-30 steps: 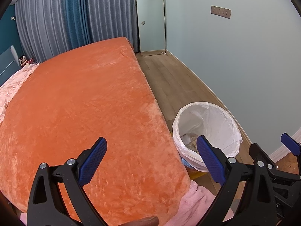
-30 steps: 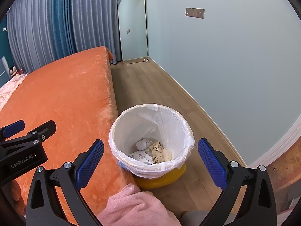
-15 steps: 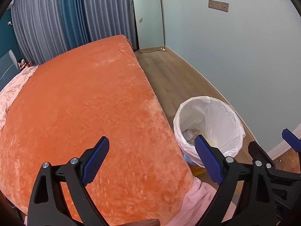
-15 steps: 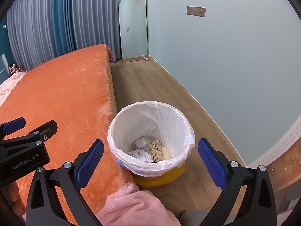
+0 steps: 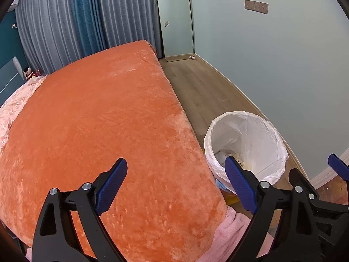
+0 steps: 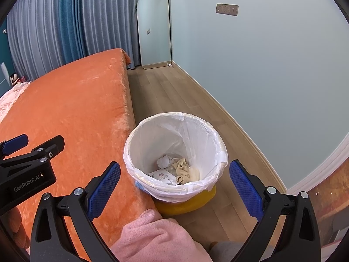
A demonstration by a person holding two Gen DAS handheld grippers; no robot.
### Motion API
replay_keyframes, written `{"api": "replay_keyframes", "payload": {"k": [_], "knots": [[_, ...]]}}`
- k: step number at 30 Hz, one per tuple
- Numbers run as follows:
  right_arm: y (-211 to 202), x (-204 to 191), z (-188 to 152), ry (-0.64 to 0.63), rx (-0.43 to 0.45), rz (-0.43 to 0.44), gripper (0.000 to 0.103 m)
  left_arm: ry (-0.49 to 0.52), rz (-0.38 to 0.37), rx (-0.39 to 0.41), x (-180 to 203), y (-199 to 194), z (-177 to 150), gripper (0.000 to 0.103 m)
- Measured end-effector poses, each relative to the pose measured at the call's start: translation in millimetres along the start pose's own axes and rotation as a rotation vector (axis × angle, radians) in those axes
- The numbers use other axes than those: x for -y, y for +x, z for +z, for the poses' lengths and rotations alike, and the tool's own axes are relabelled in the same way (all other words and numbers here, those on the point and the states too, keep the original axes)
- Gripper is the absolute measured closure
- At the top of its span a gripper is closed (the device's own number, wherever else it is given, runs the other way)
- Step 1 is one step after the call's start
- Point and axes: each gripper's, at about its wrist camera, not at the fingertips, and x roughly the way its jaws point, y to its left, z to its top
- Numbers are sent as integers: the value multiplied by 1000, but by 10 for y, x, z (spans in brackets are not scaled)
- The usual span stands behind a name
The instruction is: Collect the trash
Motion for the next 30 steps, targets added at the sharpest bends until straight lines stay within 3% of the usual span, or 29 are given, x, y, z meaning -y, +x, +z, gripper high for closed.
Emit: {"api": "replay_keyframes", "payload": {"k": [30], "knots": [[37,56,-58,12,-9,-2,7,30,6,-1,67,28,-54,16]]}}
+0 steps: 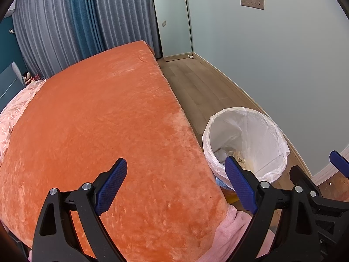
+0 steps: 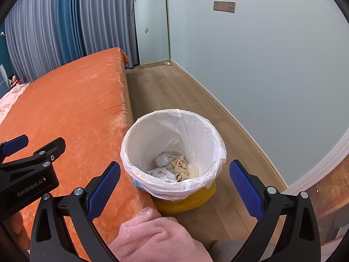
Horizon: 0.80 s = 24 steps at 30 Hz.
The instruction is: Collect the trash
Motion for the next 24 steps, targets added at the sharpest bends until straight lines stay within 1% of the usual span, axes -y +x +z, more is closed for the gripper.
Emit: {"api": "replay_keyframes", "payload": {"k": [24], "knots": [[12,5,8,3,-3,-1,7,10,-7,-3,17,18,2,16]]}}
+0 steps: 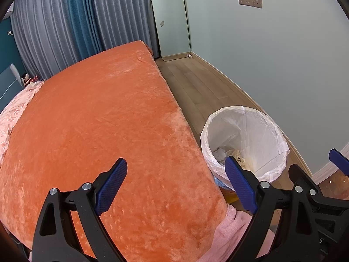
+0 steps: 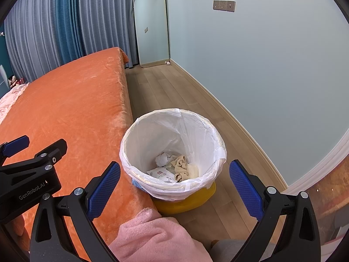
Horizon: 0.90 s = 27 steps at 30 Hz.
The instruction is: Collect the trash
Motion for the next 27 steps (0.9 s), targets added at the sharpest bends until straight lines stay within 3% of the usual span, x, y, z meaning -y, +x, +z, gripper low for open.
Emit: {"api": "replay_keyframes", "payload": {"k": [27], "knots": [[45,11,33,8,1,-6,7,12,-42,-17,-56,86,5,15]]}}
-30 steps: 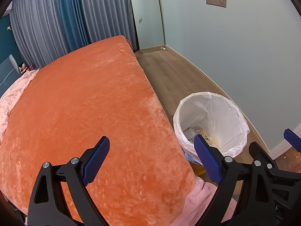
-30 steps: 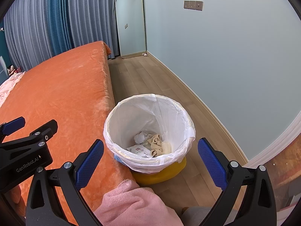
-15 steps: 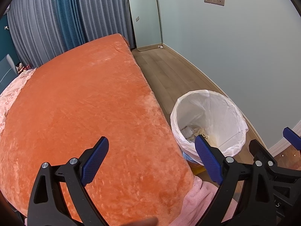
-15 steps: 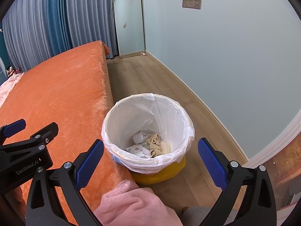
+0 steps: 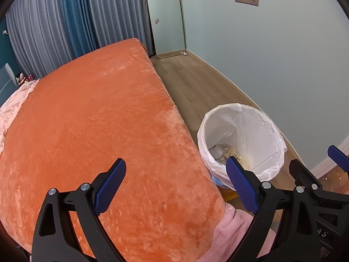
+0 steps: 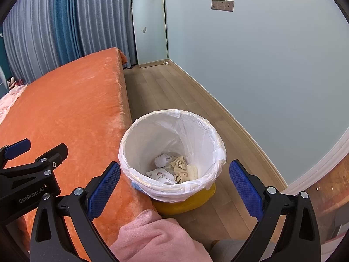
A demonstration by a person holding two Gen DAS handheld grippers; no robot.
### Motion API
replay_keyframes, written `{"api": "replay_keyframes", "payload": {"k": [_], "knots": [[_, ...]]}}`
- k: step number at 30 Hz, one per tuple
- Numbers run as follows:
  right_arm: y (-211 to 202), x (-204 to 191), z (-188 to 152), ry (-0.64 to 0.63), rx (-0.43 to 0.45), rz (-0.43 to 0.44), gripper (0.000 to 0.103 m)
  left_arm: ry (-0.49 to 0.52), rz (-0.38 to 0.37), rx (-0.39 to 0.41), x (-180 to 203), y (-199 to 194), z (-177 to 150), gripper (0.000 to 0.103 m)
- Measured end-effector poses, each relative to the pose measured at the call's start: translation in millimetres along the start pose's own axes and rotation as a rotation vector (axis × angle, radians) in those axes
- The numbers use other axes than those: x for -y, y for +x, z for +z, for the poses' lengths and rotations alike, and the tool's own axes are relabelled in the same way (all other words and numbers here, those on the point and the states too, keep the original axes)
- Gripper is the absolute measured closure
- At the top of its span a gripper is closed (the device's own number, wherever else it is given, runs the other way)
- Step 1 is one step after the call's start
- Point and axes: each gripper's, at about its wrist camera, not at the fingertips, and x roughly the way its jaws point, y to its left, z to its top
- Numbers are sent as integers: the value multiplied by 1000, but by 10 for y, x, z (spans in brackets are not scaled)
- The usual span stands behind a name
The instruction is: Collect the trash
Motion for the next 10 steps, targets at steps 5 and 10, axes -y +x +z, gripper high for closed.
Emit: {"api": "replay_keyframes", "payload": {"k": [5,10], "knots": [[21,-21,13,-3,-1,1,7,-1,5,1,-30,14,2,15],[28,-39,11,-4,-2,3,7,-3,5,1,-49,21,-4,15]]}}
